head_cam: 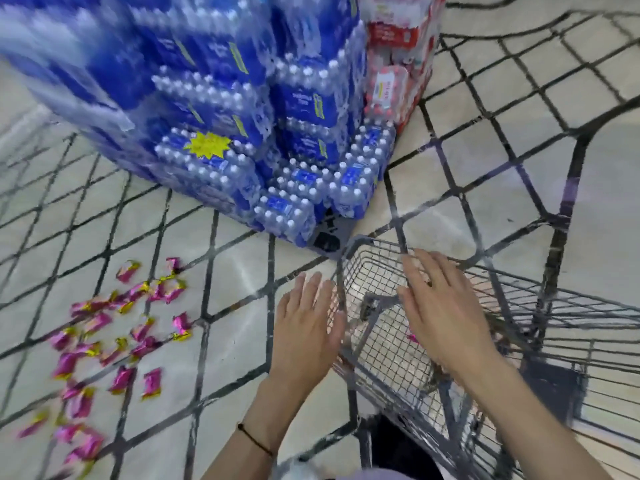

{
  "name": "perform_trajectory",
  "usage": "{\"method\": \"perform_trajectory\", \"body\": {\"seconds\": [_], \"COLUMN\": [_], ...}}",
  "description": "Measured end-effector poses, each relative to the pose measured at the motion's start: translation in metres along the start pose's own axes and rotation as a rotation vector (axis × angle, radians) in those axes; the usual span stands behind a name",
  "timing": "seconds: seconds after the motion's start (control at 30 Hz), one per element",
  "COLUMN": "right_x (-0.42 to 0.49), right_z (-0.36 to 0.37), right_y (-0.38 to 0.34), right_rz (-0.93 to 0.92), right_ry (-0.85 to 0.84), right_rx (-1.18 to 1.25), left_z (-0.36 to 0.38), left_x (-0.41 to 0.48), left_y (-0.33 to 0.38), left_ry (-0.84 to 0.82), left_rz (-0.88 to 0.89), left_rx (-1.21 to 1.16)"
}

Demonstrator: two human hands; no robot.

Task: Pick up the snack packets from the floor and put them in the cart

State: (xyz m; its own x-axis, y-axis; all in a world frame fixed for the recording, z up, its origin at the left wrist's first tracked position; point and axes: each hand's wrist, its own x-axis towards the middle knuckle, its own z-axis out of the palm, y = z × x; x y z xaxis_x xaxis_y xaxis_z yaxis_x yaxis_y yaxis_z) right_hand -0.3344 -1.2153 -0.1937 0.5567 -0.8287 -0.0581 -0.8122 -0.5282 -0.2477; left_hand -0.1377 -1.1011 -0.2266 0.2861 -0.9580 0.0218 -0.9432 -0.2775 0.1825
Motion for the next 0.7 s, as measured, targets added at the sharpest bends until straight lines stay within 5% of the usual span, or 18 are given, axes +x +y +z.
{"method": "perform_trajectory", "body": {"seconds": [0.3,0.7], "right_x": [-0.051,-0.112], "right_z": [0.029,0.084], "right_y": [-0.251,-0.514], "right_rz": [-0.386,-0.813], "right_ry": [-0.03,-0.18], "right_rx": [0.008,-0.019], "left_z": [-0.08,-0.125], "left_x": [-0.177,-0.395], "left_y": [-0.172,-0.344], "left_ry": [0.329,0.429], "left_rz": [-0.388,-0.914], "left_rx": [0.012,0.054]}}
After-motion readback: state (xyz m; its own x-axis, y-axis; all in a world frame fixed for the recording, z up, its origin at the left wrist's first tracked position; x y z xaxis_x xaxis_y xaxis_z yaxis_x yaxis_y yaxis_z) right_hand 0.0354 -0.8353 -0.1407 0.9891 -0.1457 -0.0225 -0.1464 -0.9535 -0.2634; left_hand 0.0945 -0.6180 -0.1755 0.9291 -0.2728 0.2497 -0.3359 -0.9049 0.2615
